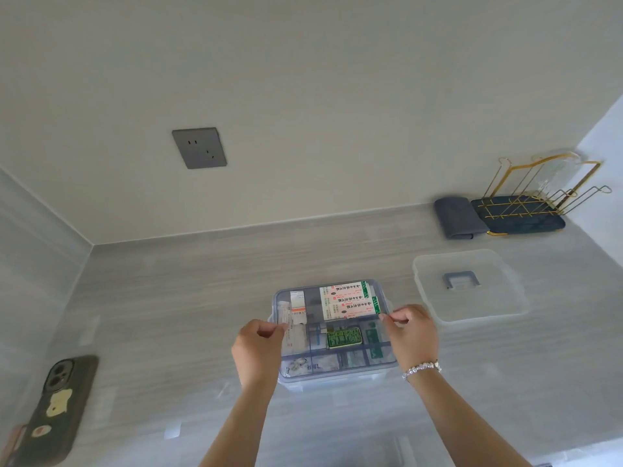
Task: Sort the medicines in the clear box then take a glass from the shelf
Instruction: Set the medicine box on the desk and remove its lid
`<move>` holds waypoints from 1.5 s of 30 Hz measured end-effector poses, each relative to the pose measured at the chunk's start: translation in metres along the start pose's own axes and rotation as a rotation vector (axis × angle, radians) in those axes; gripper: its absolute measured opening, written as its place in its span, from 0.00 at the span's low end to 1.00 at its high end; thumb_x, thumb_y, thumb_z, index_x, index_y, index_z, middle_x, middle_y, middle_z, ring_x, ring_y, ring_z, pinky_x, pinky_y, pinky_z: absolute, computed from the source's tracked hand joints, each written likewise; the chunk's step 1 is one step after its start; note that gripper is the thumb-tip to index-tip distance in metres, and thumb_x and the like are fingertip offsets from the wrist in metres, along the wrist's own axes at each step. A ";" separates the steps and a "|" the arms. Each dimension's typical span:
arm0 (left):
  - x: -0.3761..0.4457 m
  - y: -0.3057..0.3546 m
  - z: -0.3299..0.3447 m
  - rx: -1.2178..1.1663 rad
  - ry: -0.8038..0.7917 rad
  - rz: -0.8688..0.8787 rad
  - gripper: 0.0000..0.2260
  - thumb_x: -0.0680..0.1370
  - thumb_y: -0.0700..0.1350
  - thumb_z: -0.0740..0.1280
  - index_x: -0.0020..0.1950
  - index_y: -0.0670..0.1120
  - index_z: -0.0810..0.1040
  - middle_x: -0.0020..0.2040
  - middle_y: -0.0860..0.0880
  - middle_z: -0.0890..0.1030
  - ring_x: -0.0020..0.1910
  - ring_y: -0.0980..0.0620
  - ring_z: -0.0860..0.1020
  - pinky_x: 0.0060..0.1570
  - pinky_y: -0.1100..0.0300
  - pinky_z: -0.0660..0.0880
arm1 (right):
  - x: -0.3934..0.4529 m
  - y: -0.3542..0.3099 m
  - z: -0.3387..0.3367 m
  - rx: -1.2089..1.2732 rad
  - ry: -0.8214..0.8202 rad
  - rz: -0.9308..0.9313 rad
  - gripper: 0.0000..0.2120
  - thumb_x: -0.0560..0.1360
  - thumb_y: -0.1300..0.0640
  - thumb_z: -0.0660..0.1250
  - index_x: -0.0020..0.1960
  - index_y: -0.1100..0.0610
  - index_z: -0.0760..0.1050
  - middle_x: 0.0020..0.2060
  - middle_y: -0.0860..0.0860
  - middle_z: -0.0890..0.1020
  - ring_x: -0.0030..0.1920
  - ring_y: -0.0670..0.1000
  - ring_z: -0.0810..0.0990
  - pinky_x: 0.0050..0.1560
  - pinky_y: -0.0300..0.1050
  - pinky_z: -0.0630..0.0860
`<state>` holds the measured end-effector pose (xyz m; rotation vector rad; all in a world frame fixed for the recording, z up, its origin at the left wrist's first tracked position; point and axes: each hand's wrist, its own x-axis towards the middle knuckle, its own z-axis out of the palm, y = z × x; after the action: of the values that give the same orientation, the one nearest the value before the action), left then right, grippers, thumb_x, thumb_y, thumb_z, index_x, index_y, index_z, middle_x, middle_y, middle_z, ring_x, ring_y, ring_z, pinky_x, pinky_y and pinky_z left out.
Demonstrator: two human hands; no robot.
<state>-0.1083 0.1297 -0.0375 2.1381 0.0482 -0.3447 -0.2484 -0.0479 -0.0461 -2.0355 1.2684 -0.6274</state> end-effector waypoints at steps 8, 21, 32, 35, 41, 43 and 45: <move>-0.005 0.000 0.004 -0.147 0.044 -0.137 0.06 0.70 0.46 0.73 0.34 0.50 0.79 0.39 0.50 0.82 0.42 0.50 0.79 0.41 0.61 0.70 | -0.003 0.002 0.006 0.125 0.027 0.108 0.05 0.68 0.61 0.73 0.36 0.62 0.79 0.45 0.56 0.83 0.46 0.54 0.80 0.45 0.45 0.75; -0.012 0.014 -0.002 -0.198 0.102 -0.121 0.07 0.69 0.48 0.73 0.32 0.53 0.78 0.33 0.56 0.81 0.33 0.60 0.77 0.30 0.64 0.68 | -0.003 0.001 0.006 0.323 0.013 0.361 0.05 0.68 0.55 0.73 0.36 0.56 0.79 0.31 0.48 0.80 0.33 0.44 0.78 0.31 0.36 0.70; -0.011 0.054 -0.001 -0.216 0.109 -0.013 0.06 0.67 0.49 0.74 0.32 0.52 0.79 0.30 0.55 0.81 0.30 0.57 0.77 0.32 0.63 0.70 | 0.006 -0.004 -0.026 0.583 0.026 0.357 0.04 0.68 0.57 0.73 0.38 0.55 0.78 0.34 0.44 0.82 0.37 0.40 0.79 0.36 0.34 0.72; -0.021 0.068 0.017 -0.260 0.082 -0.016 0.05 0.66 0.49 0.75 0.32 0.51 0.81 0.29 0.54 0.81 0.29 0.56 0.78 0.33 0.63 0.71 | 0.019 0.005 -0.046 0.591 0.086 0.327 0.05 0.69 0.57 0.72 0.37 0.52 0.77 0.35 0.44 0.81 0.37 0.40 0.79 0.35 0.31 0.72; -0.068 0.084 0.089 -0.299 -0.061 -0.018 0.04 0.68 0.46 0.75 0.34 0.49 0.81 0.31 0.52 0.82 0.31 0.54 0.78 0.36 0.59 0.75 | 0.050 0.058 -0.103 0.523 0.170 0.344 0.07 0.71 0.56 0.70 0.49 0.54 0.78 0.40 0.48 0.81 0.40 0.44 0.79 0.41 0.35 0.74; -0.086 0.086 0.116 -0.297 -0.116 -0.021 0.04 0.68 0.46 0.75 0.35 0.49 0.82 0.31 0.52 0.83 0.30 0.55 0.78 0.35 0.62 0.72 | 0.060 0.083 -0.124 0.482 0.154 0.385 0.12 0.72 0.55 0.68 0.55 0.54 0.79 0.42 0.50 0.82 0.43 0.48 0.79 0.42 0.38 0.73; -0.101 0.087 0.142 -0.296 -0.182 -0.024 0.04 0.68 0.46 0.75 0.35 0.49 0.82 0.31 0.53 0.82 0.30 0.56 0.78 0.34 0.63 0.72 | 0.069 0.109 -0.145 0.455 0.144 0.407 0.12 0.73 0.55 0.67 0.56 0.55 0.79 0.43 0.50 0.82 0.43 0.48 0.79 0.39 0.35 0.72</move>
<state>-0.2230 -0.0266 -0.0142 1.8079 0.0185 -0.5123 -0.3840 -0.1849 -0.0247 -1.3367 1.4176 -0.7892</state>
